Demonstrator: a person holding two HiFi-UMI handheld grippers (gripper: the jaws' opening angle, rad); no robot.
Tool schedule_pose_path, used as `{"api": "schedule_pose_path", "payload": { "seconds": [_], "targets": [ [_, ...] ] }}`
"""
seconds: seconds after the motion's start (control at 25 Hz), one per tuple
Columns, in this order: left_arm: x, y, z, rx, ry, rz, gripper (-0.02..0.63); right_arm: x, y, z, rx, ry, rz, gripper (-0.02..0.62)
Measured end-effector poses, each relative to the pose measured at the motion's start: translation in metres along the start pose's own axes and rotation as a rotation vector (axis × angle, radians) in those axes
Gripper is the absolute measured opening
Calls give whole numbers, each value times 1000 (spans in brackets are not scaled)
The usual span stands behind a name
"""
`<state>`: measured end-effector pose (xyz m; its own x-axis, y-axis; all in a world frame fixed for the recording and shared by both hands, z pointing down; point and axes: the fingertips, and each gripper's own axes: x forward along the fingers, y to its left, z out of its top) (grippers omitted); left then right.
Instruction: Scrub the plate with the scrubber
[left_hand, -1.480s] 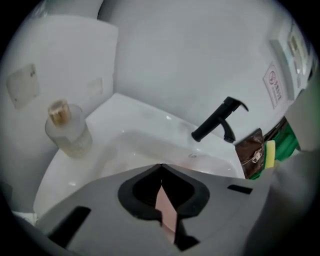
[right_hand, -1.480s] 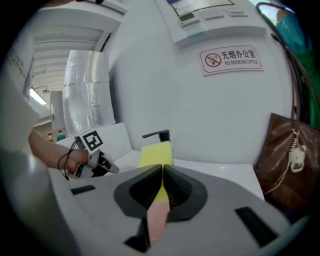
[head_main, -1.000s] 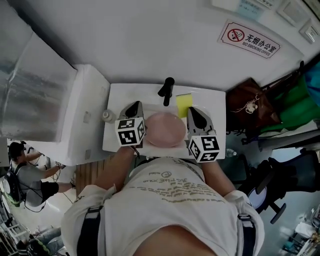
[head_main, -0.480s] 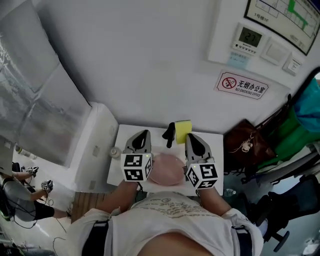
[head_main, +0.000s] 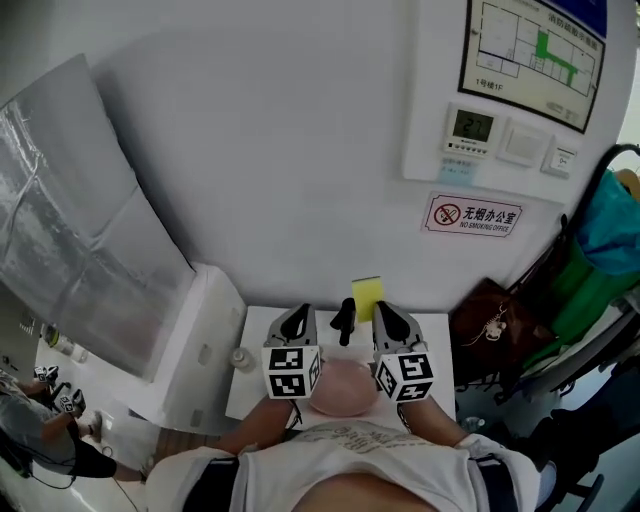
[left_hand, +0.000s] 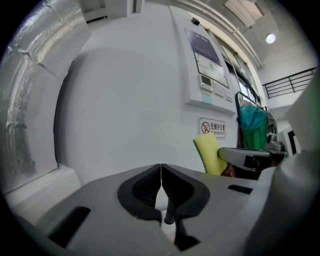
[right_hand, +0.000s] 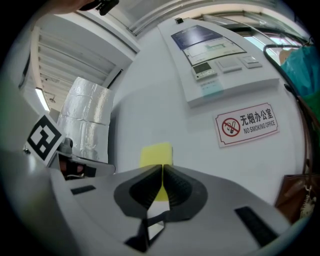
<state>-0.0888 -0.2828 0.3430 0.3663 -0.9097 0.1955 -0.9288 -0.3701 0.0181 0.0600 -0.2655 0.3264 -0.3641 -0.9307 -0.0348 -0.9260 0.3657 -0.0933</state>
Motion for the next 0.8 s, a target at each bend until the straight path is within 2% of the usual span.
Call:
{"api": "schedule_pose_path", "payload": {
  "seconds": [0.4,0.8],
  "targets": [
    [5,2,-1,-39,17,-7,25,5,-1,6,-2,-17,-8,34],
    [-2,9,9,1,-16,15,25,-1,3,10,0,-31,-13,33]
  ]
}}
